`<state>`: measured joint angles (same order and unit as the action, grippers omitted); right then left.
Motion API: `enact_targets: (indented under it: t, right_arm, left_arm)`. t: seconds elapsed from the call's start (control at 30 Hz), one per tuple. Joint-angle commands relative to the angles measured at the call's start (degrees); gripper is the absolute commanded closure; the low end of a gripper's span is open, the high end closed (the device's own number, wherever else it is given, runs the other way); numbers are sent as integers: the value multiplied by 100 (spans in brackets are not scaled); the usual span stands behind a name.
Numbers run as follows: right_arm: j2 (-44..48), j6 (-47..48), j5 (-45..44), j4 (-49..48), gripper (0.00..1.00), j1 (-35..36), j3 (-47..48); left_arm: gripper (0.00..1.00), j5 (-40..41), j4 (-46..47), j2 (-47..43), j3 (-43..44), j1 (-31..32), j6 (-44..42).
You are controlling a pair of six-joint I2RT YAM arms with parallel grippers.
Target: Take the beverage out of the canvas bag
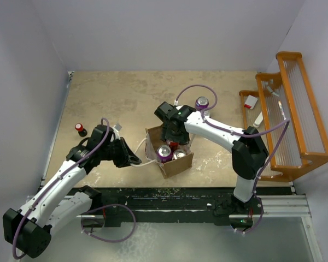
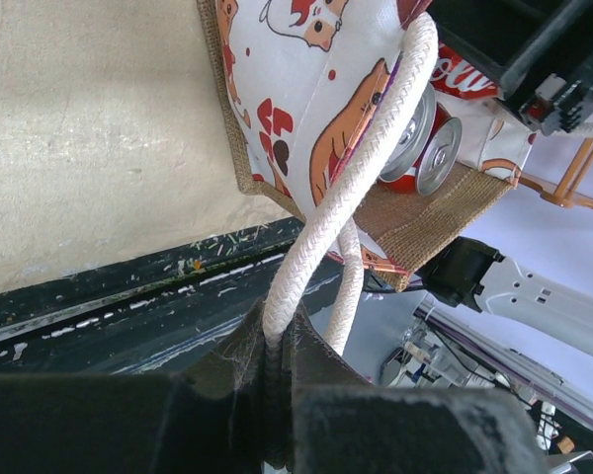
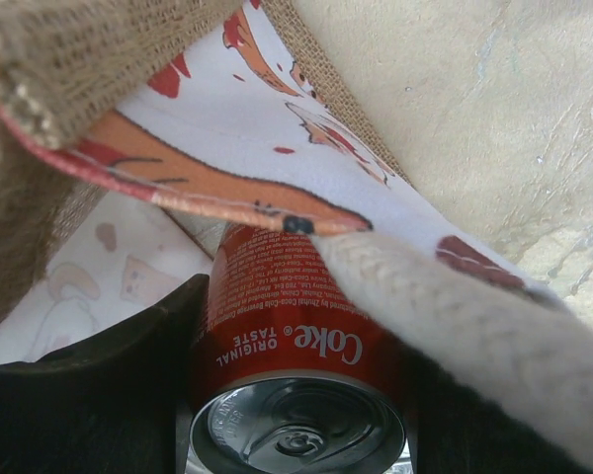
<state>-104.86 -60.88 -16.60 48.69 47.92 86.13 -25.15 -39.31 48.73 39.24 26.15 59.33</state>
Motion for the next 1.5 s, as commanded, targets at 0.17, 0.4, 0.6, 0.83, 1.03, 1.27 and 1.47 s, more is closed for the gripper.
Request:
enact_targets:
  t: [0.17,0.4,0.6,0.83,1.03,1.27,1.47]
  right_arm:
    - [528,243,19,-74,100,87,86]
    - [700,380,-315,-43,100,202,-63]
    - [770,539,-784,88,100,412,61]
    - [730,607,-1044,225,100,621,170]
    - [730,644,-1210,302,100,815,181]
    - [713,705,-1572,489,100,1105,356]
    - [704,760,-1736,631,100,1175,649]
  left_arm:
    - [100,-106,-23,41,212,-7,-151]
    - [100,-51,1,-4,172,-14,-106]
    - [100,-24,58,-22,137,-13,-51]
    - [100,-3,106,5,128,-14,-26]
    - [100,12,119,-12,95,-14,6]
    - [100,23,123,-75,33,-9,51]
    - [100,32,51,-143,31,-14,68]
